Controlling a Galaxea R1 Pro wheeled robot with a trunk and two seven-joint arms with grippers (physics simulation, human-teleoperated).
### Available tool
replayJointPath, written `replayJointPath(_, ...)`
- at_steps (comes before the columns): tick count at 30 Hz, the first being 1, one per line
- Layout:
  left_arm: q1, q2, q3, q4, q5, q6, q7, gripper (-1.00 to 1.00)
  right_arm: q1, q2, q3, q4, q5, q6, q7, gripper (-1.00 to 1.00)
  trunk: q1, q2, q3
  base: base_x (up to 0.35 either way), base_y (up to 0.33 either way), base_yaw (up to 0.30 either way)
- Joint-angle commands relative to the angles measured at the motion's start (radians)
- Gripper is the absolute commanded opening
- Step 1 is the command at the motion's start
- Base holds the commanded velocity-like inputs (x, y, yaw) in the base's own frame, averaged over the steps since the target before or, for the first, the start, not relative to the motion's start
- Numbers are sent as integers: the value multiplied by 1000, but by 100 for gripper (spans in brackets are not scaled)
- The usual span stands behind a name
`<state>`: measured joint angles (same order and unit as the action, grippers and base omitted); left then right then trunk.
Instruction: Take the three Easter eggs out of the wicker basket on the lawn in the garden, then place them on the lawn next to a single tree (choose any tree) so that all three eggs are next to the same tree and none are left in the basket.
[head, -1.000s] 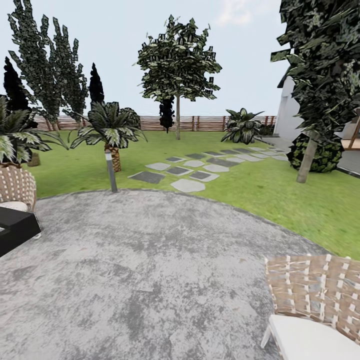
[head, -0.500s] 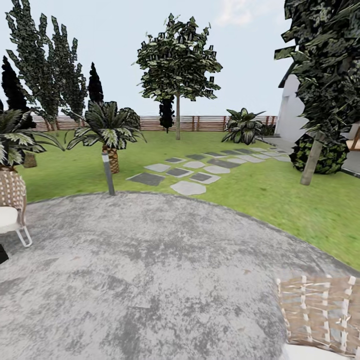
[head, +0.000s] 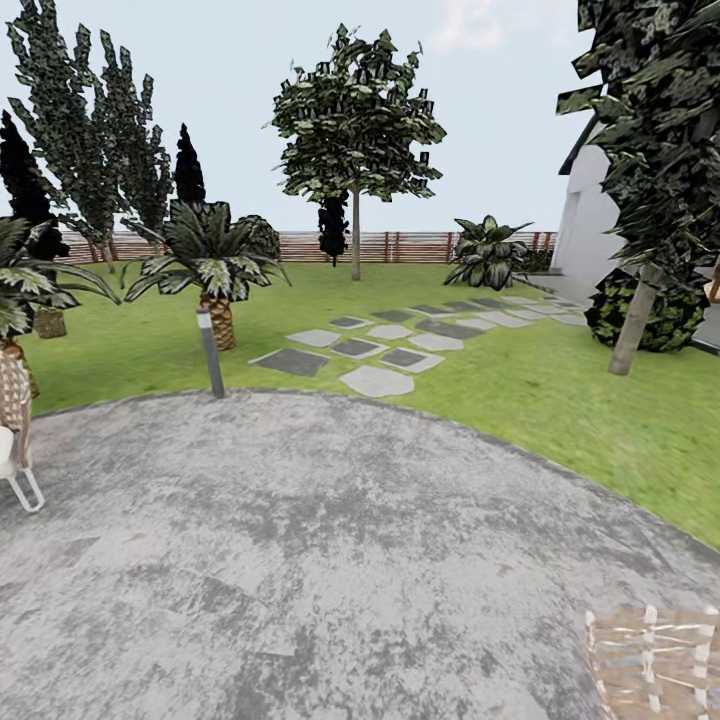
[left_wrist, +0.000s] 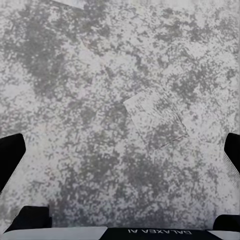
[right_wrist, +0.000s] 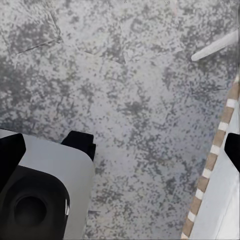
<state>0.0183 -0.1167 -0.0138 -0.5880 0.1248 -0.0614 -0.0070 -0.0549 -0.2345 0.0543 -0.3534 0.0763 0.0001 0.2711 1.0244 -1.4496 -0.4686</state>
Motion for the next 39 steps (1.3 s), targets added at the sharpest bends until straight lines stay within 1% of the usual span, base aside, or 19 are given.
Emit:
replayJointPath(1,0,0,-1,-1,10,-2,-1,100,0,-1,4,-1,8,0,0,100,1,0,-1,339,0,0)
replayJointPath(39,0,0,-1,-1,10,-2,-1,100,0,-2,2,-1,8,0,0,100,1,0,-1,339,0,0)
